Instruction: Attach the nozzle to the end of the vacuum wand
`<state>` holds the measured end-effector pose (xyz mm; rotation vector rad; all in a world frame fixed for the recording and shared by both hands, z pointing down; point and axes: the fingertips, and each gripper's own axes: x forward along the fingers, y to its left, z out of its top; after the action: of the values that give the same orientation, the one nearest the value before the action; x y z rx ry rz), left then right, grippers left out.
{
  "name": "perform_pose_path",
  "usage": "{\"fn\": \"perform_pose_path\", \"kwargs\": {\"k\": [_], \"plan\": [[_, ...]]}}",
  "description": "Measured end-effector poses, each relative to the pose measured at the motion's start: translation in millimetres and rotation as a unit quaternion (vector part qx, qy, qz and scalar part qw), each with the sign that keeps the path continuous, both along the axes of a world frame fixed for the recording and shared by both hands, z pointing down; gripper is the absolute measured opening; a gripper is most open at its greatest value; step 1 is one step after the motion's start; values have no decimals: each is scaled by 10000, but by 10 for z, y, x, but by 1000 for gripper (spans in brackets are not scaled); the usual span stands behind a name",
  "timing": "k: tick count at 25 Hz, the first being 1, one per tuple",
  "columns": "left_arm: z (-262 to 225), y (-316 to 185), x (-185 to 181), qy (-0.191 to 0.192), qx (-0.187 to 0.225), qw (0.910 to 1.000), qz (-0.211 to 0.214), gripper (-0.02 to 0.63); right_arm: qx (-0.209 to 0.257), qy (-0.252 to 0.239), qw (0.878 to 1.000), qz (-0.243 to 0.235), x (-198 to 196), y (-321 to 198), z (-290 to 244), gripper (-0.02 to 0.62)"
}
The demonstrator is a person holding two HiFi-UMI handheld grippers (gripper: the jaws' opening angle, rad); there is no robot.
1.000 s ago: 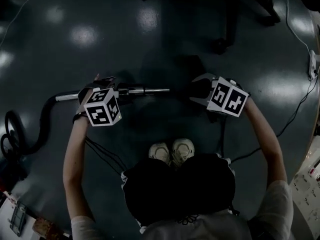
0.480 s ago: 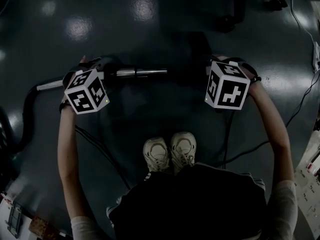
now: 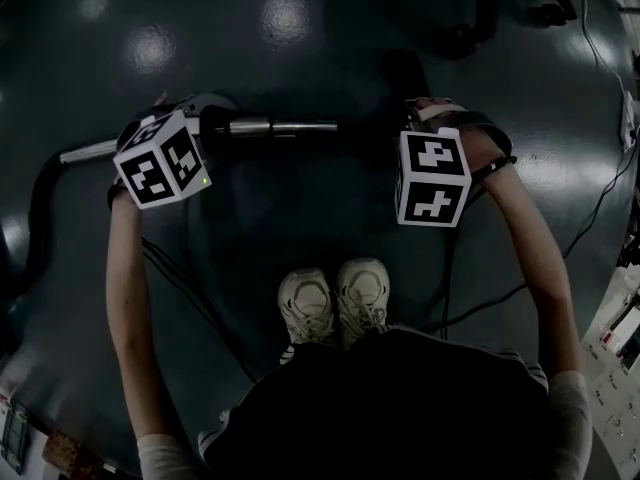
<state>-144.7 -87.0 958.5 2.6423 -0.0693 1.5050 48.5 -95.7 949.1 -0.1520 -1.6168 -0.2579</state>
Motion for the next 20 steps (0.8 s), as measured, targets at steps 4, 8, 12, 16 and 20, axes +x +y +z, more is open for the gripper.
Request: {"fn": "perform_pose_path", "kwargs": {"k": [4, 8, 12, 16, 20], "plan": [[-47, -6, 17, 42, -11, 10000, 20, 195, -81, -1006, 9929, 632, -178, -67, -113, 193], [-227, -81, 110, 211, -9, 9998, 71, 195, -54, -1383, 9876, 746, -285, -100, -163, 193], [-284, -93, 114, 327, -82, 9994, 41, 195, -4, -1725, 9810, 884, -309, -124, -224, 193], [-287, -102, 167, 369, -75, 9992, 95, 196, 190, -1663, 9824, 831, -317, -204, -262, 193], [-304, -110, 197, 393, -1, 9991, 143, 198, 283, -1607, 9844, 656, -391, -204, -307, 193]]}}
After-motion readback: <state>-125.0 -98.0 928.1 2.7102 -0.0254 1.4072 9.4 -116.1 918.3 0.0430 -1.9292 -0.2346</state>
